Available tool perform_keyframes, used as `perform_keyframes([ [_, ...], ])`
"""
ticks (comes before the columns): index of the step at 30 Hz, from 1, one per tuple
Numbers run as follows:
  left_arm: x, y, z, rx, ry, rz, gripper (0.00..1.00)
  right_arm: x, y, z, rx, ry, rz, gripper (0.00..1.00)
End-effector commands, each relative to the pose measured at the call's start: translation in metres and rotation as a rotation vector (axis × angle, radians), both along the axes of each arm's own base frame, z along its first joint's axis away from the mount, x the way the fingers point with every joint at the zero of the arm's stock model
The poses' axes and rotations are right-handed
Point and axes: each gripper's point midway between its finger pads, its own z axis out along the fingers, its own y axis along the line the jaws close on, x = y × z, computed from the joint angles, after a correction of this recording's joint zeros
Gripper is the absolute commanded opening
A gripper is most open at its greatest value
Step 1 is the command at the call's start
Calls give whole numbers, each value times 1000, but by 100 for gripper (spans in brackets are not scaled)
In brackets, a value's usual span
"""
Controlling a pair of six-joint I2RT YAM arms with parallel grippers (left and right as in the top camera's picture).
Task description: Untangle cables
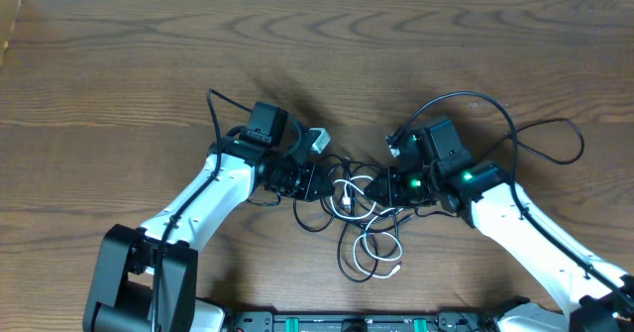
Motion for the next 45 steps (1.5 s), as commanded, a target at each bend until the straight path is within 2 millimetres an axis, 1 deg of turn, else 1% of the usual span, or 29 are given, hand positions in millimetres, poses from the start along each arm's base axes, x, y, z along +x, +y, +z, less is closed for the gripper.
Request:
perform_keyframes([
  [1,-4,-2,0,-16,-1,-25,8,-2,1,-7,-1,57,-39,22],
  [3,-4,-2,0,-16,-1,-25,8,-1,2,-6,1,52,-38,24],
  [5,-4,-2,0,-16,-1,-25,8,0,3,-6,6,45,-38,23],
  [9,-4,-2,0,-16,-1,-25,8,5,5,-5,15,27,-38,19],
  [14,-4,-2,0,-16,-1,-25,8,10,6,-6,15,12,-43,18],
  [16,-4,-2,0,-16,-1,-25,8,12,5,-8,3,6,-50,1],
  [18,-4,-2,0,-16,-1,-25,8,14,6,-7,12,-5,-49,1],
  [20,-4,-2,0,-16,-1,-25,7,17,13,4,61,-35,-31,1],
  [21,-4,-2,0,-16,-1,-25,8,18,18,12,97,-59,-7,1],
  [23,-5,-2,0,-15,3,-25,8,18,30,39,200,-142,66,1],
  [25,-6,-1,-1,-12,10,-25,8,19,33,64,252,-219,86,1],
  [31,-6,-1,-1,-12,9,-25,8,12,24,124,295,-443,101,1],
  [35,-6,-1,-1,-12,10,-25,8,-1,11,169,306,-648,123,1],
  [36,-6,-1,-1,-11,9,-25,8,-4,8,176,303,-683,121,1],
  [38,-6,-1,-1,-12,10,-25,8,-9,-4,185,272,-723,85,1],
  [40,-6,-1,-1,-12,10,-24,8,-12,-19,182,211,-728,27,1],
  [43,-6,-1,-1,-12,9,-24,8,-17,-35,170,131,-696,-23,1],
  [45,-6,-1,-1,-11,11,-21,8,-19,-44,157,71,-657,-52,1],
])
